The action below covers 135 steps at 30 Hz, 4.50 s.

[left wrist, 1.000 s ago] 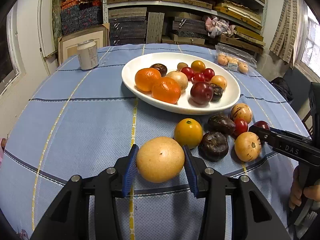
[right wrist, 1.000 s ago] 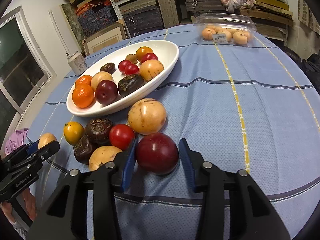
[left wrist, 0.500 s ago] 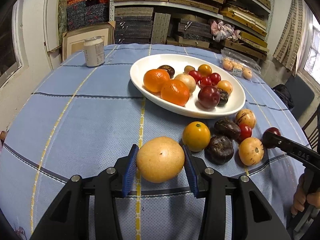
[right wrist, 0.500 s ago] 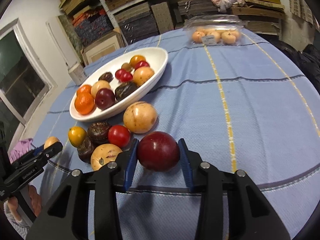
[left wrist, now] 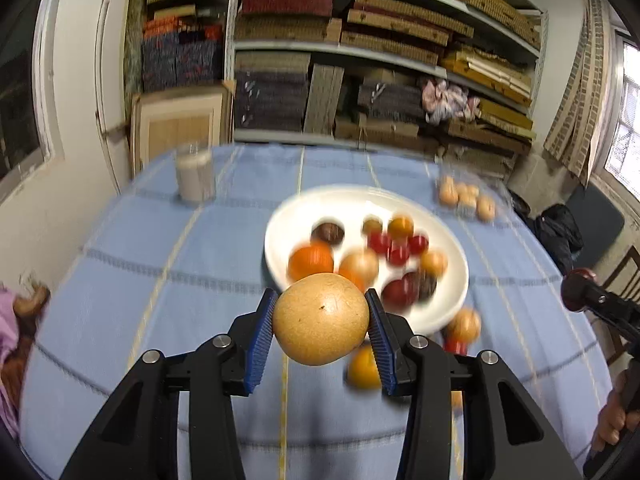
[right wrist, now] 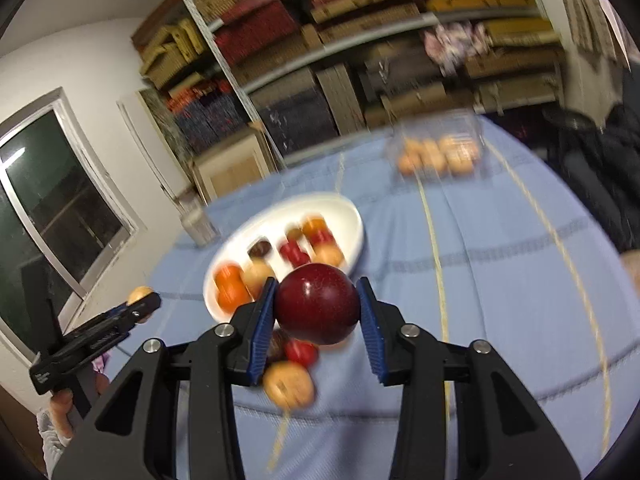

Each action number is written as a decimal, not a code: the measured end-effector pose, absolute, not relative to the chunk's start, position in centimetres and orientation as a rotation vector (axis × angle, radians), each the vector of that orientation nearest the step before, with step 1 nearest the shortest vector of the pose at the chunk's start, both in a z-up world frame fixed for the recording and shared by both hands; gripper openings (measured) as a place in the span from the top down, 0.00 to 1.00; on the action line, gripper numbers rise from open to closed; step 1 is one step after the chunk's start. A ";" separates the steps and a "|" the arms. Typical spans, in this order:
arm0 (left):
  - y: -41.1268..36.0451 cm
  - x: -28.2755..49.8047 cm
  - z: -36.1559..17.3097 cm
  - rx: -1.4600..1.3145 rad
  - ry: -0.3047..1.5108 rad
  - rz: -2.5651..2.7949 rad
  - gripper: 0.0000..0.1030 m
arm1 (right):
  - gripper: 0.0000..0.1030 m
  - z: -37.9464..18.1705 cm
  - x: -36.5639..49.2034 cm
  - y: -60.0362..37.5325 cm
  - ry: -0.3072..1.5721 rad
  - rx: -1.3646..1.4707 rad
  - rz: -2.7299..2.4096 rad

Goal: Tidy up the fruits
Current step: 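Carry both fruits over the white plate and open both tools, then withdraw both open tools back toward the fruit pile, then grasp the yellow-orange tomato with the left tool while the right tool grasps the striped fruit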

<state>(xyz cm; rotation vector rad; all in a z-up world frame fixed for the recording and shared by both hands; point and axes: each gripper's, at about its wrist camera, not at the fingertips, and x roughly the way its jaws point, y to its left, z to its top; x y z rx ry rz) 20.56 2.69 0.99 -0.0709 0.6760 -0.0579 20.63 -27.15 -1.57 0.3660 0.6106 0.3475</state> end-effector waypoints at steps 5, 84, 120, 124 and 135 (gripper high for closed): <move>2.0 25.0 2.4 -0.074 0.676 -0.055 0.56 | 0.62 1.1 24.3 -24.7 0.576 0.361 0.389; -0.5 18.5 -5.2 0.020 0.709 0.032 0.30 | 0.31 -10.3 20.8 -26.3 0.806 0.427 0.350; -1.3 21.9 -9.1 0.007 0.813 -0.095 0.26 | 0.18 -9.9 19.8 -23.5 0.833 0.324 0.400; -1.0 22.0 -9.1 -0.035 0.821 -0.139 0.43 | 0.17 -9.9 19.8 -23.4 0.833 0.323 0.400; -0.2 23.3 -10.0 -0.092 0.865 -0.181 0.58 | 0.17 -10.3 20.0 -23.4 0.846 0.315 0.388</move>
